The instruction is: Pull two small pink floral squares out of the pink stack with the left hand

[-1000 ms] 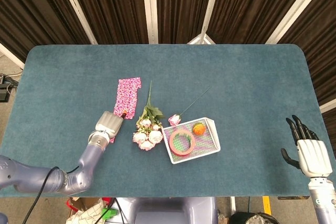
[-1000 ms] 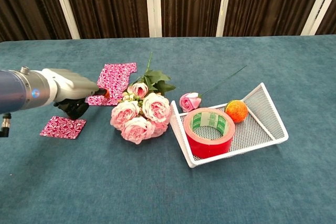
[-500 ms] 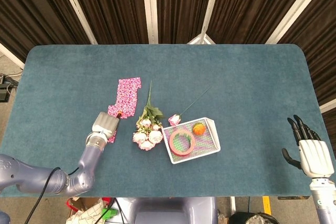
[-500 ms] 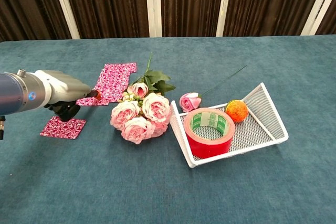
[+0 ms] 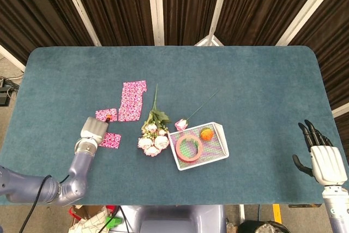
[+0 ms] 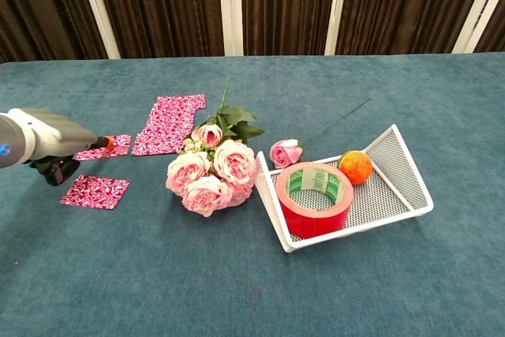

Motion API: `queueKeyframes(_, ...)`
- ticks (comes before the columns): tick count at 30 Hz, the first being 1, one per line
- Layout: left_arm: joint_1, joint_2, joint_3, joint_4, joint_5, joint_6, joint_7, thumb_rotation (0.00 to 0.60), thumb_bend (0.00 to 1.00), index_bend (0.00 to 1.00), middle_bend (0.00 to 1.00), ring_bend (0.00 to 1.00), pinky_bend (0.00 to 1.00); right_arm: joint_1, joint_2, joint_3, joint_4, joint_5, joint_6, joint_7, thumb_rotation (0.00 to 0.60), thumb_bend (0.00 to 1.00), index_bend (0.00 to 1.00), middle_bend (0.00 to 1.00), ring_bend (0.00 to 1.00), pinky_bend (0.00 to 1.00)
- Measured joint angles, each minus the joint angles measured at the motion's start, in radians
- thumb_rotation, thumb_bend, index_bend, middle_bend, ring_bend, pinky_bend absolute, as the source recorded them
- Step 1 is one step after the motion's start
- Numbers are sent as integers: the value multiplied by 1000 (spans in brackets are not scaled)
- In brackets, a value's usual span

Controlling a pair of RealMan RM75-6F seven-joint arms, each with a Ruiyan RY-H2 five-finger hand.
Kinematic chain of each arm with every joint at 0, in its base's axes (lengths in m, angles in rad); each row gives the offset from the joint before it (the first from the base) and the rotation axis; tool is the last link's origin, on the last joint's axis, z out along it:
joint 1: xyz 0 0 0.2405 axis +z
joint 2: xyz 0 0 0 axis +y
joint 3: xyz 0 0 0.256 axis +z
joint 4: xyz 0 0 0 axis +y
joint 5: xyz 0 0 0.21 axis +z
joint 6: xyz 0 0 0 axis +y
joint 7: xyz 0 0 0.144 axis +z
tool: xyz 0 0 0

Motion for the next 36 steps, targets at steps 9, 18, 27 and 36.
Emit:
queueKeyframes(9, 39, 30, 28, 27, 31, -30, -26, 600, 1000, 25, 834, 742, 620, 0, -1, 1, -1, 1, 1, -4, 600, 367, 0, 49, 150, 264)
queueKeyframes(18, 55, 92, 18, -19, 60, -18, -55, 600, 1000, 24, 834, 741, 620, 4, -3, -1, -3, 2, -8, -11, 600, 367, 0, 50, 150, 264)
queueKeyframes(27, 76, 178, -9, -109, 162, 3, -135, 600, 744, 4, 658, 605, 600, 5, -4, -2, -4, -1, -8, -15, 600, 367, 0, 49, 150, 264)
queueKeyframes(36, 199, 338, -12, -299, 552, 85, -363, 600, 446, 0, 172, 175, 291, 5, -5, -2, -2, 3, -12, -13, 600, 367, 0, 49, 149, 264)
